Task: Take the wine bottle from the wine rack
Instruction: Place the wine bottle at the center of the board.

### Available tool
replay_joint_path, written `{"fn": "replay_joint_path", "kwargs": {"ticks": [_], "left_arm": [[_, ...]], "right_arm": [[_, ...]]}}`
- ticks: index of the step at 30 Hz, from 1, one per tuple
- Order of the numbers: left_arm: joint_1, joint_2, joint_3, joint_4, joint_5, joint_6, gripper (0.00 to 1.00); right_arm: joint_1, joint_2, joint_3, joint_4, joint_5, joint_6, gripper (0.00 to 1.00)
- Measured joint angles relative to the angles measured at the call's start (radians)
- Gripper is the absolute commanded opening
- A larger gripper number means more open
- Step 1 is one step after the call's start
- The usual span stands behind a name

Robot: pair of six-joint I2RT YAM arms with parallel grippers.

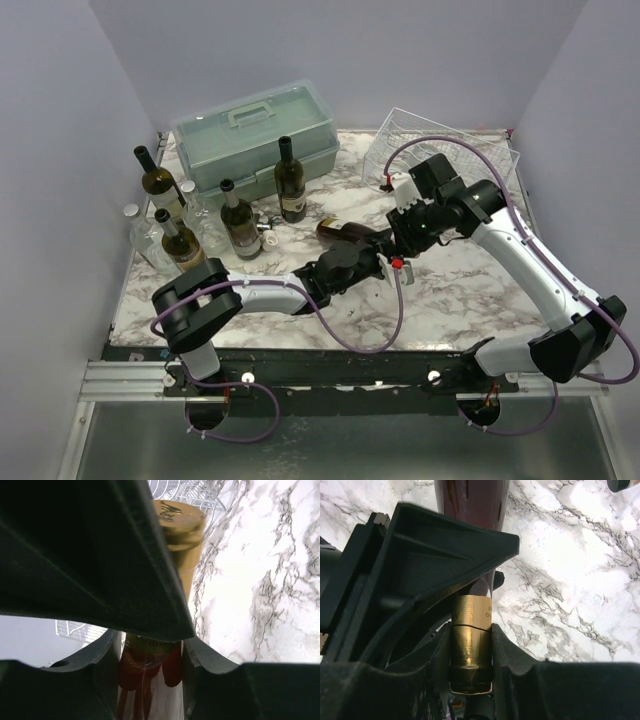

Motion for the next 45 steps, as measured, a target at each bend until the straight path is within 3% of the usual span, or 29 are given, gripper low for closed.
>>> {"fn": "replay_joint_path", "kwargs": {"ticks": [3, 11, 14, 23, 33, 45], "left_arm": [[-0.002, -0.002, 0.000, 0.009, -0.002, -0.003, 0.00], [-0.002, -0.027, -0.018, 0.004, 0.000, -0.021, 0.00], [-0.003, -0.041, -0.034, 0.000, 0.005, -0.019, 0.00], [-0.003, -0.093, -0.073, -0.015, 0.006, -0.039, 0.00], [0.004, -0.211, -0.131, -0.050, 0.005, -0.130, 0.00], [0.005, -0.403, -0.187, -0.159, -0.051, -0.303, 0.00]], "right_arm": [[0.000, -0.002, 0.009, -0.006, -0.003, -0.002, 0.12], [-0.001, -0.018, 0.019, -0.004, -0.037, -0.010, 0.69], [-0.001, -0.032, 0.056, -0.002, -0.061, -0.023, 0.78], [-0.002, -0.045, 0.206, -0.002, -0.128, -0.073, 0.81], [-0.084, -0.046, 0.252, 0.038, -0.167, -0.095, 0.84], [-0.167, -0.095, -0.051, 0.389, -0.311, -0.012, 0.84]]}}
